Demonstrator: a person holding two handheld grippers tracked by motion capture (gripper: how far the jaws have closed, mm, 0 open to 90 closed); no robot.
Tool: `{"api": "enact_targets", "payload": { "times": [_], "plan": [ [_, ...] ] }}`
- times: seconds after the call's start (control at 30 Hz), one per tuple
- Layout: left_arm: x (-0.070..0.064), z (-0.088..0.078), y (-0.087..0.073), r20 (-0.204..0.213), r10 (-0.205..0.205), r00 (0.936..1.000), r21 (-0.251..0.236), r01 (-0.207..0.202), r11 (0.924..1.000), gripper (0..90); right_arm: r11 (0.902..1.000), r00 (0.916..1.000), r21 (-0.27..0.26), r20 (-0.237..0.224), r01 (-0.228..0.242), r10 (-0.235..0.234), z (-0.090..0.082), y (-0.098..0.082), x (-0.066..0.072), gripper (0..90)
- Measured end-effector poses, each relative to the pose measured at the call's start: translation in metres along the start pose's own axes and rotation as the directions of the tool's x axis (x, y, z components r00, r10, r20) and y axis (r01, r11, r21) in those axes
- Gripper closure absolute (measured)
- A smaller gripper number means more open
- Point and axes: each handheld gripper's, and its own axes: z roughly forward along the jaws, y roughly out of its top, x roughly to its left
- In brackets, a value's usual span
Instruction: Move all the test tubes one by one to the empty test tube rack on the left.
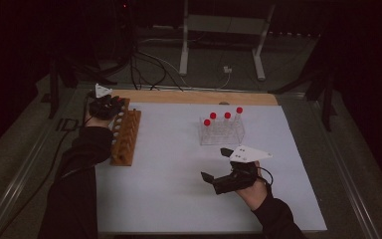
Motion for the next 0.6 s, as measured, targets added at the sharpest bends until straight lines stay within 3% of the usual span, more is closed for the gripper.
{"api": "enact_targets", "payload": {
  "times": [0.13, 0.27, 0.4, 0.6],
  "plan": [
    [0.000, -0.001, 0.001, 0.008, -0.004, 1.0000, 0.008, 0.004, 1.0000, 70.6, 0.9999, 1.0000, -0.016, 0.004, -0.001, 0.001, -0.002, 0.000, 0.000, 0.0],
    [0.000, -0.007, 0.004, 0.019, -0.016, 0.9997, 0.002, 0.016, 0.9999, 62.1, 0.9993, 0.9999, -0.036, 0.007, -0.014, 0.014, -0.005, 0.001, -0.003, 0.0],
    [-0.002, -0.018, 0.011, 0.017, -0.026, 0.9995, -0.006, 0.026, 0.9996, 49.4, 0.9982, 0.9988, -0.055, 0.041, -0.024, 0.027, -0.009, 0.003, -0.008, 0.0],
    [-0.010, -0.042, 0.020, 0.096, -0.024, 0.9951, -0.044, 0.028, 0.9986, 29.4, 0.9987, 0.9979, -0.046, 0.060, -0.020, 0.023, -0.010, 0.004, -0.017, 0.0]
  ]
}}
